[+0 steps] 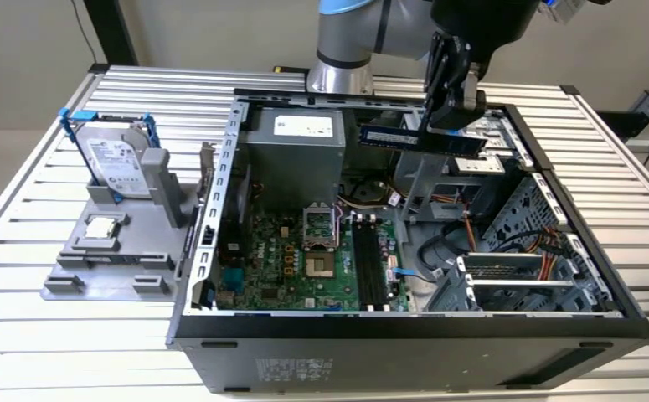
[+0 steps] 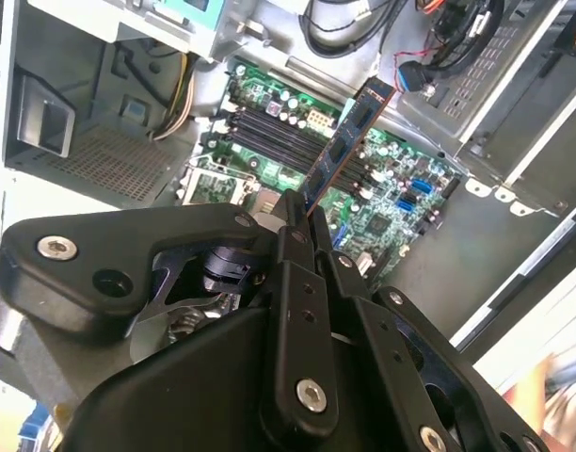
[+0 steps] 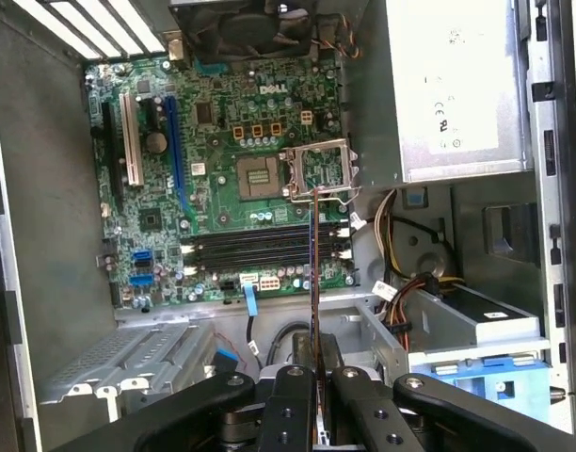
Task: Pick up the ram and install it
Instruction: 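Insert the ram into the slot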
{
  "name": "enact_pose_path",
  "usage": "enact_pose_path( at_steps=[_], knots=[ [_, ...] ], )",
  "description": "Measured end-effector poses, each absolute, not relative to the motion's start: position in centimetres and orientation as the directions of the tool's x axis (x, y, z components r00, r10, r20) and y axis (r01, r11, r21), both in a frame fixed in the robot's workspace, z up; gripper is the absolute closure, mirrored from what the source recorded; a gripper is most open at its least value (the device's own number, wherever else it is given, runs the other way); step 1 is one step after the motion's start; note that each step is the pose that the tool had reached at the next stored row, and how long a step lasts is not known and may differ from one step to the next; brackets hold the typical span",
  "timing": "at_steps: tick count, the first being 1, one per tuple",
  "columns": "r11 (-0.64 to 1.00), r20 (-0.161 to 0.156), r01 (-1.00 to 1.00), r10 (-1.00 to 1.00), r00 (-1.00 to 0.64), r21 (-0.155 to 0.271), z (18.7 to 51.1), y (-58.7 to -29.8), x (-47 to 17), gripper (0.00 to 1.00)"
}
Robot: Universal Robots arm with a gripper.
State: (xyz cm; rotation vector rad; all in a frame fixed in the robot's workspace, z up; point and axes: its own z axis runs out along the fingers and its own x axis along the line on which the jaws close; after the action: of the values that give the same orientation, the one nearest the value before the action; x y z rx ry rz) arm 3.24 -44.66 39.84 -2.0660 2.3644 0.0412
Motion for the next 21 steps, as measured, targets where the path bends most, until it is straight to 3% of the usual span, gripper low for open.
enact_pose_path(
  at_steps=[21],
  knots=[
    [0.264,-0.018,-0.964,-0.964,-0.265,0.019,39.84,-44.66,3.25,1.0]
  ],
)
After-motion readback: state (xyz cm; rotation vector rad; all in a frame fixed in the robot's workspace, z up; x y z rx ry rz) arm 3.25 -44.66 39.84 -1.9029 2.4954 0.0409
